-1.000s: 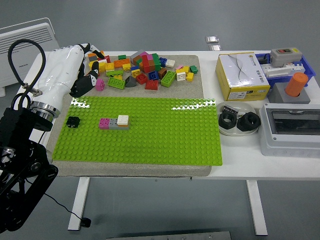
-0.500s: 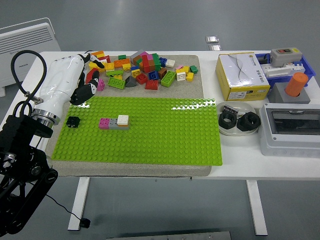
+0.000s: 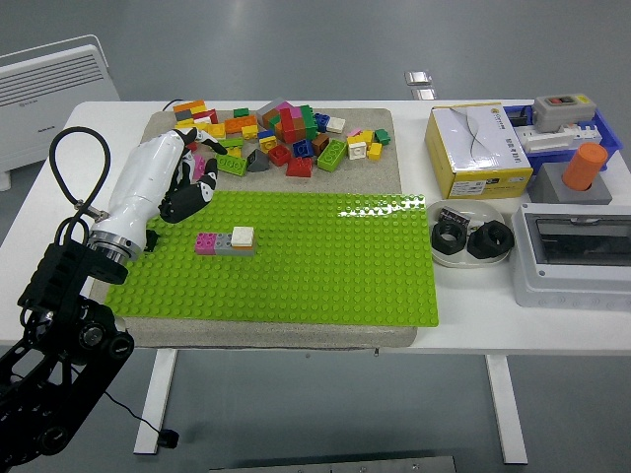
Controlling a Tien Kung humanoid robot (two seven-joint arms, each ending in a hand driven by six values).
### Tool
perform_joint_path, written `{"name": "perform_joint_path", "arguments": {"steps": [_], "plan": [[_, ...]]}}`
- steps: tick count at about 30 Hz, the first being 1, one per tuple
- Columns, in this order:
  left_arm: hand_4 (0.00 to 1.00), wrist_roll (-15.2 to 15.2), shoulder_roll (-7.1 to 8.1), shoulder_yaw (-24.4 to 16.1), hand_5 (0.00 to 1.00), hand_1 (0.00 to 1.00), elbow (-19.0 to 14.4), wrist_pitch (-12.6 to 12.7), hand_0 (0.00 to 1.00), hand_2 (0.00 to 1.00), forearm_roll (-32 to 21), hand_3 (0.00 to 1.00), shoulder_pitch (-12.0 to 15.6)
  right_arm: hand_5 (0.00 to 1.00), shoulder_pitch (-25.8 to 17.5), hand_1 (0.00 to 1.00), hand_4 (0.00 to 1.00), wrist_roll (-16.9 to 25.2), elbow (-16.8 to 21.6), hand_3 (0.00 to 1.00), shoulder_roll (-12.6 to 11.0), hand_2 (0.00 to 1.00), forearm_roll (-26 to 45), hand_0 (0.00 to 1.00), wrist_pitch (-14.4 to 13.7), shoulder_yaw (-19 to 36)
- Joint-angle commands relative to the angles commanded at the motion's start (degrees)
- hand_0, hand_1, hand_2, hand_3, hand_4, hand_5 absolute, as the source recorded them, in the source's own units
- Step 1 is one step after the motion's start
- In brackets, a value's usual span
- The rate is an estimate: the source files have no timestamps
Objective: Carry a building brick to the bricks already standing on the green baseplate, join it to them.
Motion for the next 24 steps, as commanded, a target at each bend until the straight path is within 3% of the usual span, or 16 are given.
{"name": "perform_joint_path", "arguments": {"steps": [6, 13, 14, 18, 24], "plan": [[0.370, -3.0, -0.21, 4.9, 0.002, 0.015, 0.6, 2.7, 0.237, 0.073, -6.5, 0.553, -0.7, 0.998, -0.6, 0.635, 0.859, 0.3, 0.0, 0.747, 0.0, 0.737, -4.0, 0.616, 0.1, 3.9], [0.372, -6.5, -0.63, 10.1, 0.002, 0.015, 1.2, 4.6, 0.237, 0.072, -12.8, 0.549, -0.7, 0.998, -0.9, 0.654, 0.853, 2.2, 0.0, 0.769, 0.0, 0.748, -16.0, 0.617, 2.6, 16.1], [0.372, -6.8, -0.61, 10.2, 0.002, 0.020, 1.2, 4.6, 0.240, 0.073, -13.3, 0.546, -0.7, 0.998, -0.9, 0.682, 0.852, 2.2, 0.0, 0.829, 0.0, 0.767, -17.1, 0.631, 2.7, 16.3], [0.372, -7.9, -0.63, 9.3, 0.002, 0.020, 1.2, 4.8, 0.240, 0.073, -15.6, 0.546, -0.3, 0.998, -1.3, 0.682, 0.852, 0.8, 0.0, 0.829, 0.6, 0.767, -13.9, 0.631, 1.3, 13.5], [0.370, -8.7, -2.20, 9.2, 0.002, 0.020, 1.9, 5.0, 0.239, 0.072, -17.6, 0.547, -0.8, 0.998, -1.1, 0.691, 0.848, -0.1, 0.0, 0.824, 0.6, 0.772, -6.8, 0.633, -0.3, 7.2]]}}
